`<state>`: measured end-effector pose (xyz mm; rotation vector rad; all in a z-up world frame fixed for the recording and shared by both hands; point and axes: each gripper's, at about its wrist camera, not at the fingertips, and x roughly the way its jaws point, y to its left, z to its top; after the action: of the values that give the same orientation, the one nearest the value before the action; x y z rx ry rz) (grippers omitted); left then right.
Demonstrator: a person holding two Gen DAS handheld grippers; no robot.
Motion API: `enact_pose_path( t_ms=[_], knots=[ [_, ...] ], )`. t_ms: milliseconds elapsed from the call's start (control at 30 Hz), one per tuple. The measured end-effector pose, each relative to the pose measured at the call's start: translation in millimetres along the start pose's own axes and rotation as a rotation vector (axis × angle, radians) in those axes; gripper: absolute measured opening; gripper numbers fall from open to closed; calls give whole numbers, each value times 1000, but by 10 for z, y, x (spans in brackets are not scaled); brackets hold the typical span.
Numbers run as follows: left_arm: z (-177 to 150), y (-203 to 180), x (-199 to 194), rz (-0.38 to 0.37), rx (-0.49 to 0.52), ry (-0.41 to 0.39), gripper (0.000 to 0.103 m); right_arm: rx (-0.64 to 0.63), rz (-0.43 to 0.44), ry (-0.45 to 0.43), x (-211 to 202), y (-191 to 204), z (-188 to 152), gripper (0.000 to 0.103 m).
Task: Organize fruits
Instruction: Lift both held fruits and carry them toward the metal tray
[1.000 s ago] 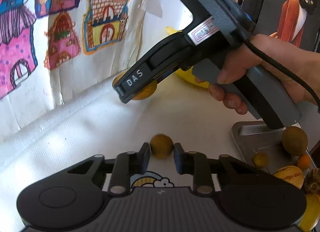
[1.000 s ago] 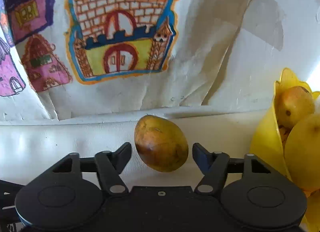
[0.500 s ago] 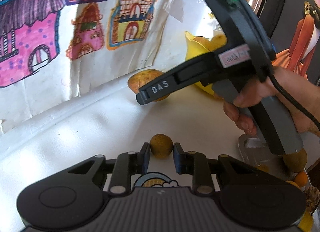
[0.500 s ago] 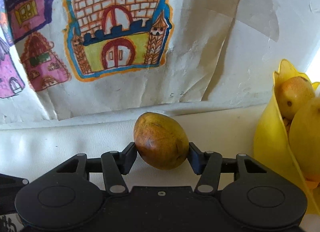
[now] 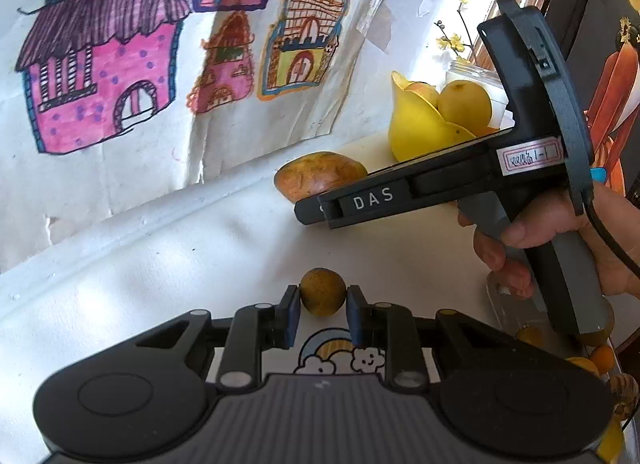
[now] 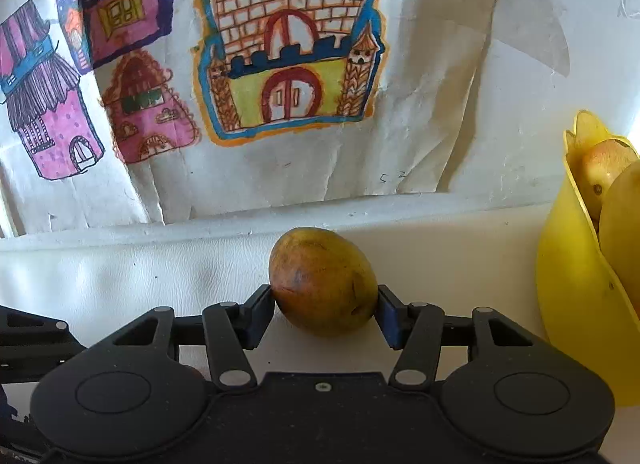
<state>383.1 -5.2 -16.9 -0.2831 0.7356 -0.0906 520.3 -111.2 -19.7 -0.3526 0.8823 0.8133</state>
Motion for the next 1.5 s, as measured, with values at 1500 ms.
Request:
enact_pose_path(
  t_ms=[1500],
  knots=[
    [-206, 360, -699, 46, -81, -70, 27, 235, 109, -238, -88, 388, -486, 59]
  ],
)
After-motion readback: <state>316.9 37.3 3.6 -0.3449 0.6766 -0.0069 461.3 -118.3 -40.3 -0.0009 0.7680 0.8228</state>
